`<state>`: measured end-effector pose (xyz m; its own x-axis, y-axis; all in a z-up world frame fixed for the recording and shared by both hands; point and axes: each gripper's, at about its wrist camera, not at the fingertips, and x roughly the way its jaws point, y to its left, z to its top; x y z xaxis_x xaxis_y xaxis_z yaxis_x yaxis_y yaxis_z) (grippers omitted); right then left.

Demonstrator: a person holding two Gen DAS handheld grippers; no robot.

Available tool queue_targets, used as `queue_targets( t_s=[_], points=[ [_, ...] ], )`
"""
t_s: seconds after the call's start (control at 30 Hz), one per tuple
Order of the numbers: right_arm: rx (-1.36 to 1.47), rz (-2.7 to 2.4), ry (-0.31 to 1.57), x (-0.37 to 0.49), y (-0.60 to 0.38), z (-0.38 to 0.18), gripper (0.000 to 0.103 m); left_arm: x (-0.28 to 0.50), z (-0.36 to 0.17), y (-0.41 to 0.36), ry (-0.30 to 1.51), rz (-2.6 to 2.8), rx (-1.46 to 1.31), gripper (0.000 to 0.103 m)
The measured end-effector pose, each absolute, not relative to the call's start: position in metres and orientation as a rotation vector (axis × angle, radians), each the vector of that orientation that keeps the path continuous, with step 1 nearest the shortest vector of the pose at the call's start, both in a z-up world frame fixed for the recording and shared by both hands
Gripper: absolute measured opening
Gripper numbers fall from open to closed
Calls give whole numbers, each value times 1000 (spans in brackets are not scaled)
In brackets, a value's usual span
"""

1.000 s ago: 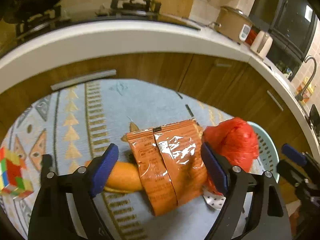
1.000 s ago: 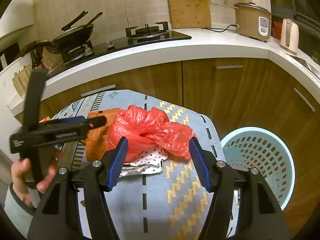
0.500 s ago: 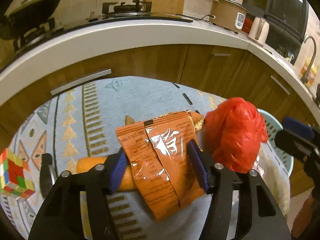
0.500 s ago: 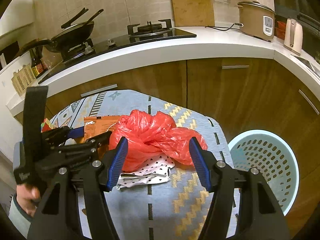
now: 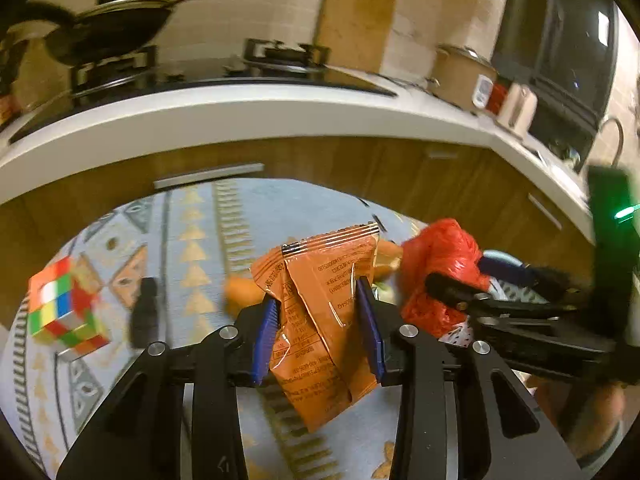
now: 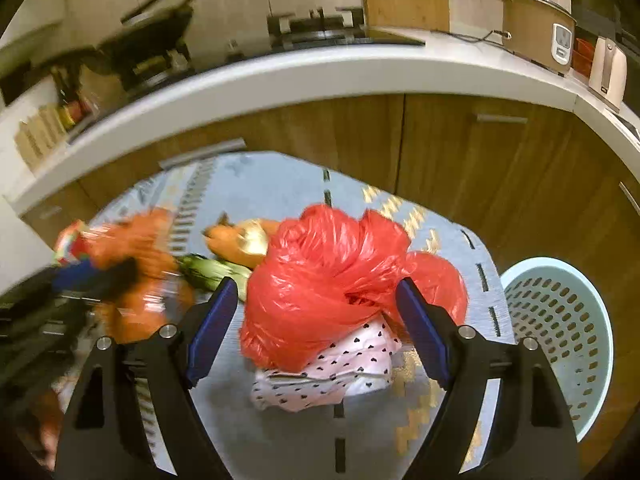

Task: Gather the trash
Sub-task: 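Grasp the orange snack wrapper with the left tool while the right tool grasps the red bag, then carry wrapper and red bag over the basket and open both tools to drop them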

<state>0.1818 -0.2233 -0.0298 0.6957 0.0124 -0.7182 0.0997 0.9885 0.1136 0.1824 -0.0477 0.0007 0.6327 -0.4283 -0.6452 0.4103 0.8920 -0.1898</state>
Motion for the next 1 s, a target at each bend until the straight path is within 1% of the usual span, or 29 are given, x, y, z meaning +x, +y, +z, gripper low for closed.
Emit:
queue_targets(
  t_s=[0.07,0.1,0.13,0.17,0.23,0.47,0.63,0.8,1.0],
  points=[
    [136,-63,821,186,-221,-37,59,180,3,-37,738,-472,-50,35],
    [138,-57,827,186,-221,-39,56,179,3,-33,738,-467,-57,35],
    [146,-50,819,184,-221,-39,51,179,4,-31,738,-464,-59,35],
    [147,-47,810,181,-221,-38,43,178,5,-31,738,-463,-59,35],
    [142,-40,793,175,-220,-32,35,177,5,-30,737,-464,-61,35],
    [110,-23,681,142,-217,5,33,162,17,-35,702,-498,-64,35],
    [104,-35,594,117,-225,40,33,148,43,-42,645,-523,-58,35],
    [110,-79,515,91,-243,70,33,134,73,-61,580,-564,-47,36],
    [96,-152,471,64,-268,88,33,121,95,-98,541,-625,-40,36]
  ],
)
